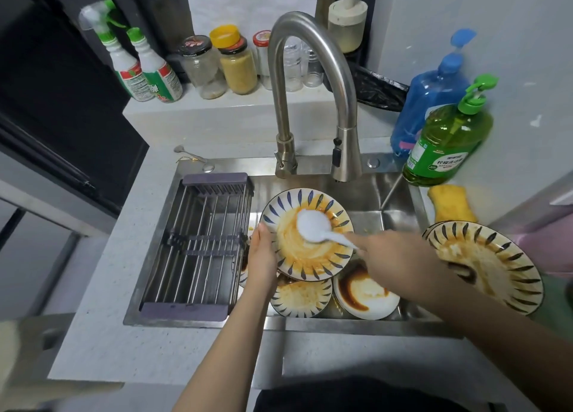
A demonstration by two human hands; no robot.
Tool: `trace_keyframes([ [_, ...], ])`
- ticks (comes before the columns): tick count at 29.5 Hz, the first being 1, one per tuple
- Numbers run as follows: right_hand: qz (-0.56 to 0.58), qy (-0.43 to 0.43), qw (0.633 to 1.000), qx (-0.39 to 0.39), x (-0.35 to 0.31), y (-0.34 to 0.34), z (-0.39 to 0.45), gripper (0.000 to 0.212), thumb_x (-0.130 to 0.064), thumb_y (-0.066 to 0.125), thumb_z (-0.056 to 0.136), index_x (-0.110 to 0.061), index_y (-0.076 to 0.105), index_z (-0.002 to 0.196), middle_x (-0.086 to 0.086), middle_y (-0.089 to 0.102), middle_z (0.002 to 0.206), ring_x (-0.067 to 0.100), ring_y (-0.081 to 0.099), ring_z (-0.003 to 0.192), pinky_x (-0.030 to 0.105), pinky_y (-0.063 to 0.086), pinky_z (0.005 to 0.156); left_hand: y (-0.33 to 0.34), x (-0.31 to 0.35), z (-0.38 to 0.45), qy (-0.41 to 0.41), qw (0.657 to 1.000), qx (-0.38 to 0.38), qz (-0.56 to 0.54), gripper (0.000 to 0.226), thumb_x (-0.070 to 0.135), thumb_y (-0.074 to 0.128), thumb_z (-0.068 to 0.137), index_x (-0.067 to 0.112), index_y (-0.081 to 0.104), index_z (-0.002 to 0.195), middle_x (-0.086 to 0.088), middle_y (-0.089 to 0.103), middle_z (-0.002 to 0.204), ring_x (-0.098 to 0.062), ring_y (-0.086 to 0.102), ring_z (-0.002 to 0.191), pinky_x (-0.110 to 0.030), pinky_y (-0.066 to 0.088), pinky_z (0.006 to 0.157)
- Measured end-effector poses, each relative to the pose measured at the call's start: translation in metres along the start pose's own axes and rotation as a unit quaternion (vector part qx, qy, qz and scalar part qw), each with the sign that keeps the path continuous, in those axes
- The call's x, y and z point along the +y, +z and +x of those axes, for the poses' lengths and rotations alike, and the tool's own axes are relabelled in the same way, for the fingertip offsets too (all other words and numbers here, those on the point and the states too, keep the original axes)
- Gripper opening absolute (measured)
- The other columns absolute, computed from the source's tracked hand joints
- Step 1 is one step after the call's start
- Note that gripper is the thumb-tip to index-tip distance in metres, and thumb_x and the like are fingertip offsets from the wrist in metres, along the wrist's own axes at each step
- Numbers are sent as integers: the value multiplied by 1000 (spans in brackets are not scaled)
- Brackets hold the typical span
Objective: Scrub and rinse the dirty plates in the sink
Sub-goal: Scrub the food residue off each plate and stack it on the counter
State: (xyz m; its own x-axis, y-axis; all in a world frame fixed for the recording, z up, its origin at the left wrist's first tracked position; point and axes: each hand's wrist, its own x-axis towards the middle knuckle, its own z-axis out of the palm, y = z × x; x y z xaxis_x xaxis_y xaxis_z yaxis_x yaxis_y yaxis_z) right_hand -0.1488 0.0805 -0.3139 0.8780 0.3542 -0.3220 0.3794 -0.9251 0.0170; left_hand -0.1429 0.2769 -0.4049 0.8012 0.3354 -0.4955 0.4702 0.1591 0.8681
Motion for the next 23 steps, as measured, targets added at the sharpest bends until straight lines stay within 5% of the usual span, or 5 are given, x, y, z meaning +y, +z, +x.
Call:
trace_keyframes([
  [4, 34, -74, 996, -44, -10, 5, -14, 42, -19, 35, 99, -38, 38, 136, -7, 47, 68, 6, 43, 55, 21, 38, 48, 1, -1, 6, -4, 999, 31, -16, 55, 53, 27, 100, 23, 36, 145, -7, 47, 142, -22, 47, 123, -41, 39, 104],
  [8, -48, -5, 996, -78, 21, -8, -3, 35, -14, 35, 92, -33, 54, 115, -8, 47, 69, 6, 45, 59, 20, 37, 51, -1, 1, -1, 13, 1000, 18, -5, 47, 42, 28, 103, 19, 39, 143, 10, 48, 118, -13, 45, 114, -29, 38, 93],
  [14, 23, -89, 994, -64, -5, 3, -12, 42, -18, 32, 99, -36, 42, 134, -7, 44, 66, 5, 41, 54, 20, 36, 48, 4, -5, 1, -1, 999, 33, 6, 54, 51, 27, 100, 19, 39, 142, -4, 50, 138, -23, 50, 123, -43, 41, 105],
  [20, -50, 7, 997, -49, 24, -6, 5, 50, -13, 35, 92, -38, 42, 134, -8, 48, 71, 8, 47, 60, 23, 36, 51, -4, -1, 1, -33, 999, -21, 10, 35, 48, 29, 102, 24, 50, 115, -4, 63, 112, -20, 62, 99, -29, 54, 71],
  [23, -23, -43, 998, -34, 6, 0, 8, 52, -15, 36, 95, -42, 34, 140, -7, 45, 66, 7, 40, 53, 24, 32, 45, 2, 1, -4, -58, 996, -62, 27, 45, 54, 25, 100, 20, 51, 111, -7, 64, 100, -20, 62, 89, -34, 53, 73],
])
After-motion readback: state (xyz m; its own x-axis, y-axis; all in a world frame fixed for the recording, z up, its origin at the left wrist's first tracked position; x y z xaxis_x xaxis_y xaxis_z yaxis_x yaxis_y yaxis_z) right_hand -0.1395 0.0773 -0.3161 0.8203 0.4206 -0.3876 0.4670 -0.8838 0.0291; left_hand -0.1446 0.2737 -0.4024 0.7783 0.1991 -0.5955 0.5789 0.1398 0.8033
